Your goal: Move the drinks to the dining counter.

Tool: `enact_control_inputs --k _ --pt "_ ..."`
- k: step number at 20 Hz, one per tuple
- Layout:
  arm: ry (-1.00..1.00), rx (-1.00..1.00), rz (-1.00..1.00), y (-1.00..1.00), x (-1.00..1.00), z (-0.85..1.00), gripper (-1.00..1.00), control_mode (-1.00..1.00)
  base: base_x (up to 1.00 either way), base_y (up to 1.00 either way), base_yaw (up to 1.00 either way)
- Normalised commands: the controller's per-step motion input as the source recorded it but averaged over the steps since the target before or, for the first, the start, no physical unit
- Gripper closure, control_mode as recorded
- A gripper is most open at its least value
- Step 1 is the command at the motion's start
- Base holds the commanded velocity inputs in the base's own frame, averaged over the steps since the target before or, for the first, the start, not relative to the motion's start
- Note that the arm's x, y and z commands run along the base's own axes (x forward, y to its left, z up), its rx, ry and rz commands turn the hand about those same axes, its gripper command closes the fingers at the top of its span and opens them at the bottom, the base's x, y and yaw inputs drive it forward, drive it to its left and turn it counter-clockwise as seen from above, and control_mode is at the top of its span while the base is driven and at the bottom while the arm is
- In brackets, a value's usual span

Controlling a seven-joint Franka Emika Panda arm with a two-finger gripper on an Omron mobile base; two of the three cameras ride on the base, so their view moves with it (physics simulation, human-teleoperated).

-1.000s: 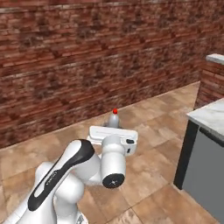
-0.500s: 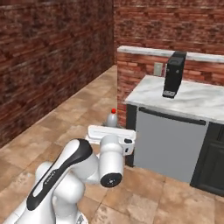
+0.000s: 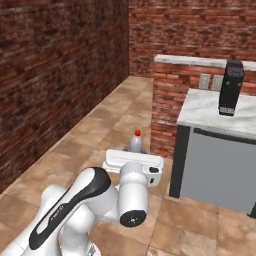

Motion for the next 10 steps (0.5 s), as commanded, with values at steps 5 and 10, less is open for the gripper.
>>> enact_control_inputs --k 5,10 --pt "0.00 0.00 0.00 0.00 0.00 0.00 1.00 1.00 0.89 1.00 -0.15" --pt "0.00 0.00 0.00 0.00 0.00 0.00 1.00 1.00 1.00 1.00 -0.25"
